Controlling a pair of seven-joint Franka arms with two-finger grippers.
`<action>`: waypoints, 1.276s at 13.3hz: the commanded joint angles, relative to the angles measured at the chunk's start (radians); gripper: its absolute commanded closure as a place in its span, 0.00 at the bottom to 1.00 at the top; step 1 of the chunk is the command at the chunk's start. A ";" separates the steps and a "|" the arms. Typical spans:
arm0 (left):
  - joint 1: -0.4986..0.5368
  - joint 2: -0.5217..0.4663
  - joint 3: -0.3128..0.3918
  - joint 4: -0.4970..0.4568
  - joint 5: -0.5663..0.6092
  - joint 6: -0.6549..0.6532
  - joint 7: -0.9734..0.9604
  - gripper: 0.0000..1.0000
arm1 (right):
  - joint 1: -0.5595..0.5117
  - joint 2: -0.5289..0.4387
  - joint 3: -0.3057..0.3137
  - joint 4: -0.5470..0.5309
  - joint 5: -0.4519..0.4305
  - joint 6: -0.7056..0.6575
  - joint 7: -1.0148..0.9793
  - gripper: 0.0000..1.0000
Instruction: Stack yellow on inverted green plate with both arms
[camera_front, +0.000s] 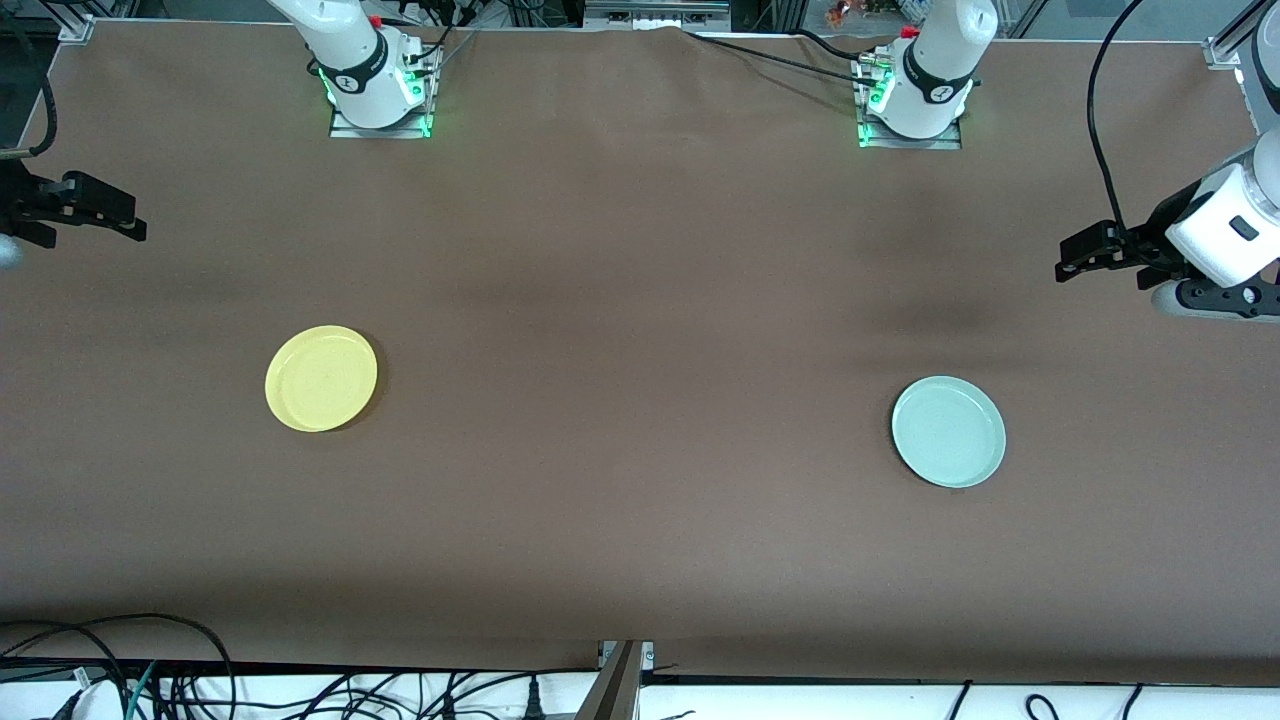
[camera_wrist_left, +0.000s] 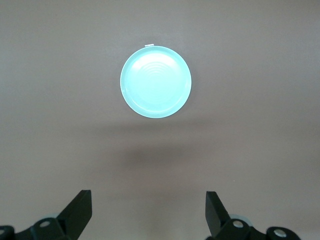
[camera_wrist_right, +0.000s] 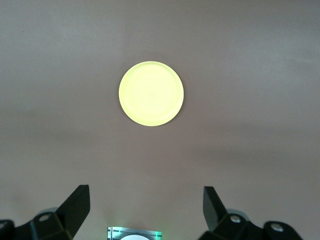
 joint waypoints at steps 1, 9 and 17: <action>-0.007 0.002 -0.001 0.003 0.007 -0.005 -0.038 0.00 | -0.005 0.005 0.003 0.011 0.001 -0.004 -0.006 0.00; -0.009 0.011 -0.002 0.003 0.009 -0.013 -0.074 0.00 | -0.008 0.005 0.002 0.011 -0.002 -0.006 -0.005 0.00; -0.007 0.013 -0.001 0.004 0.007 -0.013 -0.057 0.00 | -0.024 0.012 -0.001 0.007 -0.004 -0.006 -0.005 0.00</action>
